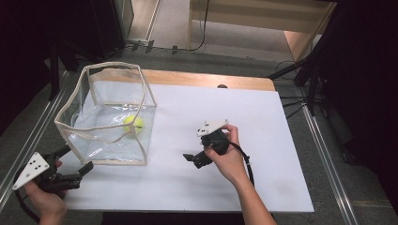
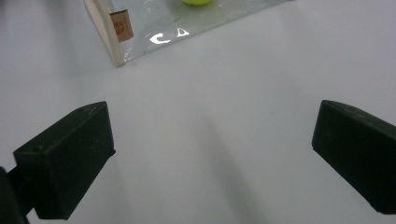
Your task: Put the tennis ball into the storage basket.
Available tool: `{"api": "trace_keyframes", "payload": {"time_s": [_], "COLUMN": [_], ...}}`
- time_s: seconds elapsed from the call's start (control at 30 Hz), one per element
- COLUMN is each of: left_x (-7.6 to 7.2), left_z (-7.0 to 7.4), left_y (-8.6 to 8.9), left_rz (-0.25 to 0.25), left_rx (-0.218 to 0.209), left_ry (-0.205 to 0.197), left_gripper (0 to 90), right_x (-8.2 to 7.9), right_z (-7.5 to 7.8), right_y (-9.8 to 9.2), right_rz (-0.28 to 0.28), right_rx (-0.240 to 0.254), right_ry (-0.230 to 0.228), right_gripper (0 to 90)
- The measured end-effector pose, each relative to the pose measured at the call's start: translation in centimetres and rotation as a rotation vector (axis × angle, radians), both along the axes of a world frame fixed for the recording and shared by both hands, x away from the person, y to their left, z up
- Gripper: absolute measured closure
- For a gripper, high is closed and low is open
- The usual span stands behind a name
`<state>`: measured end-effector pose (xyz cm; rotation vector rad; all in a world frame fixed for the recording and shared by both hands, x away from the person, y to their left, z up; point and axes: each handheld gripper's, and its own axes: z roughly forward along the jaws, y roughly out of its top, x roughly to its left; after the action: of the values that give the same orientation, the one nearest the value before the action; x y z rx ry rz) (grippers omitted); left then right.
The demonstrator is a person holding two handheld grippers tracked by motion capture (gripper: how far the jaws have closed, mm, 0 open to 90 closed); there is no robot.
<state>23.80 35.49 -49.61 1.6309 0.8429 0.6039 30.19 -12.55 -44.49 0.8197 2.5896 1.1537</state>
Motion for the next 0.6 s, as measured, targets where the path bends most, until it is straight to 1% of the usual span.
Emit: {"api": "trace_keyframes", "payload": {"time_s": [0.07, 0.1, 0.2, 0.27, 0.47, 0.53, 0.6], "left_x": [0.0, 0.0, 0.0, 0.0, 0.0, 0.0, 0.0], "left_z": [0.0, 0.0, 0.0, 0.0, 0.0, 0.0, 0.0], "left_y": [0.0, 0.0, 0.0, 0.0, 0.0, 0.0, 0.0], "left_rz": [-0.001, -0.001, -0.001, -0.001, -0.001, -0.002, -0.002], "left_rx": [0.003, 0.003, 0.003, 0.002, 0.004, 0.003, 0.002], "left_ry": [0.000, 0.000, 0.000, 0.000, -0.002, -0.002, -0.003], "left_gripper": [0.0, 0.0, 0.0, 0.0, 0.0, 0.0, 0.0], "right_x": [-0.1, -0.3, -0.6, -0.9, -1.6, -1.8, -1.9], "right_z": [-0.2, -0.3, -0.7, -0.9, -1.6, -1.9, -2.0], "right_y": [-0.5, -0.8, -1.7, -2.3, -4.1, -4.6, -5.2], "right_rz": [-0.007, -0.014, -0.030, -0.034, -0.071, -0.087, -0.092], "right_rx": [0.005, 0.009, 0.016, 0.031, 0.054, 0.056, 0.058], "right_ry": [-0.003, 0.005, -0.008, -0.012, -0.021, -0.018, -0.021], "right_gripper": [0.0, 0.0, 0.0, 0.0, 0.0, 0.0, 0.0]}}
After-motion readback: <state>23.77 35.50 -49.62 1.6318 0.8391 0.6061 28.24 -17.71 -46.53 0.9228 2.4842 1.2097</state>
